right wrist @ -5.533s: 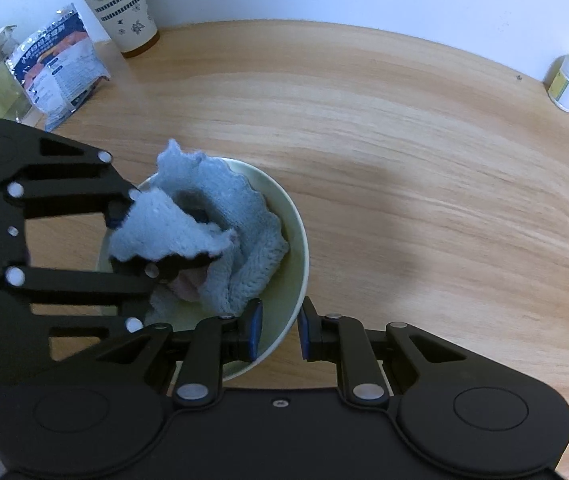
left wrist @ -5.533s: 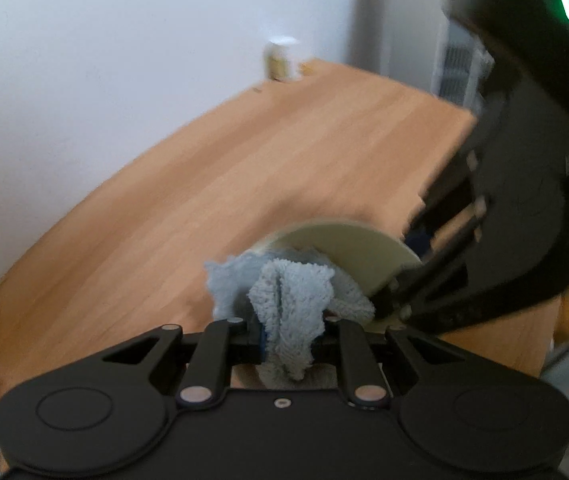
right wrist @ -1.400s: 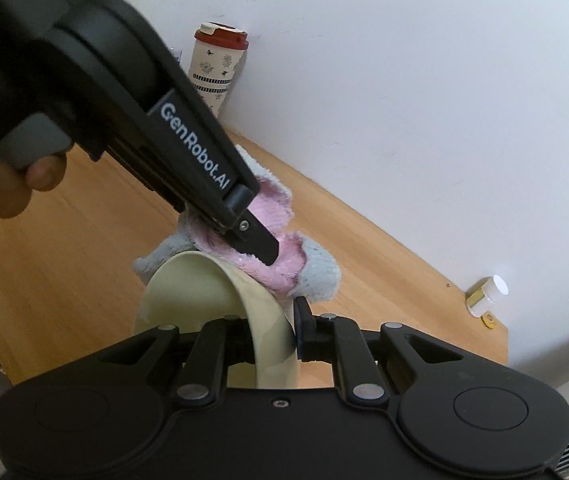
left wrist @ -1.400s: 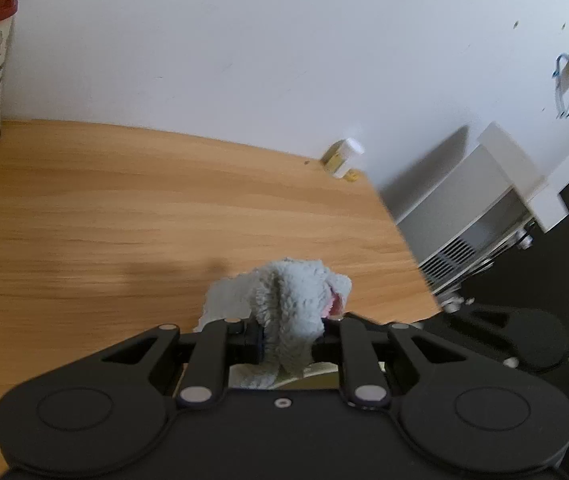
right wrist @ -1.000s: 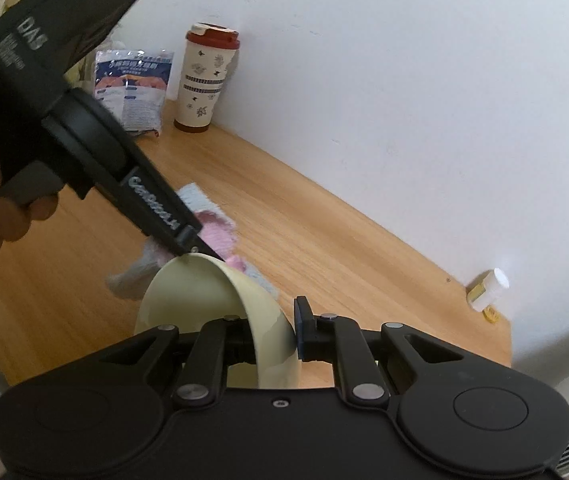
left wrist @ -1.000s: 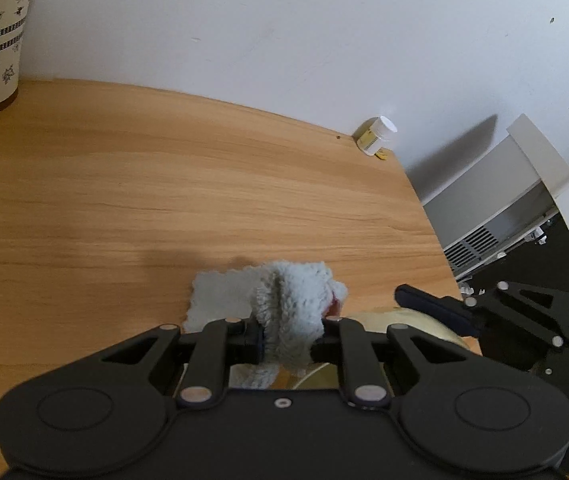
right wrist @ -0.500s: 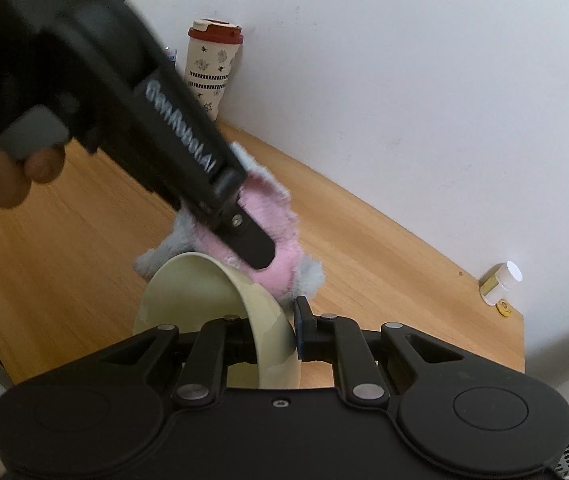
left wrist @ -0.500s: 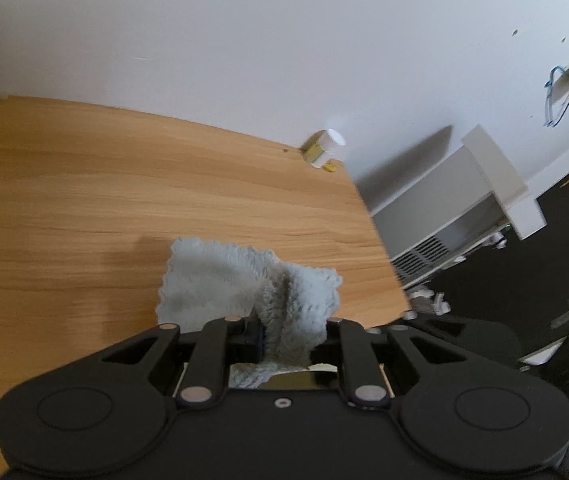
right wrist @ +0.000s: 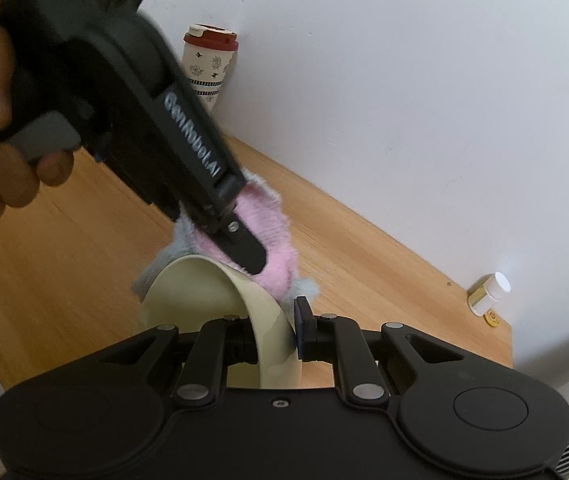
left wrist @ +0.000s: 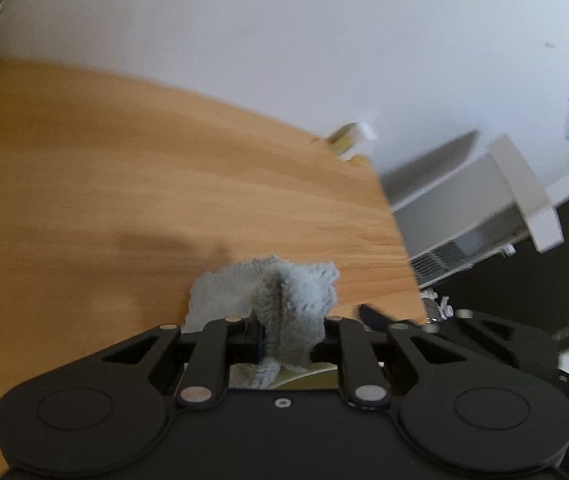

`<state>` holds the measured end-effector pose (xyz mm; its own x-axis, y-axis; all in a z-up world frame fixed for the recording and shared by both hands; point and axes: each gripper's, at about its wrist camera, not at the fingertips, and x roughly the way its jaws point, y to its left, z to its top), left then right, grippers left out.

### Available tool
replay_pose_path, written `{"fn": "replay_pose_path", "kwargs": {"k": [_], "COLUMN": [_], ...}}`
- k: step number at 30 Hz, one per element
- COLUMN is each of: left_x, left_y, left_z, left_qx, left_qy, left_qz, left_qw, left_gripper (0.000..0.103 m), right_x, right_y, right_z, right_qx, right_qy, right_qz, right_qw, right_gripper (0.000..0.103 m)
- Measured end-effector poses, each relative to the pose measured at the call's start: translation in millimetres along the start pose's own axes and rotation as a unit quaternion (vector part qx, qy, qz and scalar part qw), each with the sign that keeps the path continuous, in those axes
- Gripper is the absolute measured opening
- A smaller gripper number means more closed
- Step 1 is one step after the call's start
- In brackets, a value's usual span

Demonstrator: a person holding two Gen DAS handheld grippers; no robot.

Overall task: Clean bowl
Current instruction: 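Wipe the cloth over the bowl's outer wall with the left gripper while the right tilts the bowl, then pull the cloth away from the bowl with the left gripper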

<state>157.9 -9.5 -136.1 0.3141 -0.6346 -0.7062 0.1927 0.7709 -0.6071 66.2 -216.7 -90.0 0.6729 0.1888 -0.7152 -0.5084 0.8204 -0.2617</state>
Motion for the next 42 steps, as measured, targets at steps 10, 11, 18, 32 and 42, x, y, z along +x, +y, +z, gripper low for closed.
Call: {"fn": "replay_pose_path", "kwargs": {"k": [10,11,18,32,42], "left_x": [-7,-9,-14,-10,-10], "left_y": [7,6,-7,50,37], "left_z": [4,5,7,-11,-17], "left_qx": [-0.035,-0.037,-0.020,-0.083,0.005], "left_qy": [0.000,-0.001,-0.014,-0.005,-0.021], "left_qz": [-0.030,-0.034,-0.032,0.035,0.111], "left_qw": [0.9990,0.9988,0.9992,0.9959,0.9935], "left_gripper": [0.015,0.015,0.015,0.015,0.016], "right_x": [7,7,20,54,79], "right_y": [8,9,3,-38,-55], "right_z": [1,1,3,-18,-46], "right_qx": [0.008,0.008,0.029,0.221,0.335], "right_qy": [-0.002,-0.001,0.004,0.035,0.073], "right_qz": [0.007,0.009,0.021,0.070,0.100], "right_qw": [1.000,1.000,0.999,0.972,0.934], "right_gripper": [0.016,0.016,0.016,0.017,0.016]}}
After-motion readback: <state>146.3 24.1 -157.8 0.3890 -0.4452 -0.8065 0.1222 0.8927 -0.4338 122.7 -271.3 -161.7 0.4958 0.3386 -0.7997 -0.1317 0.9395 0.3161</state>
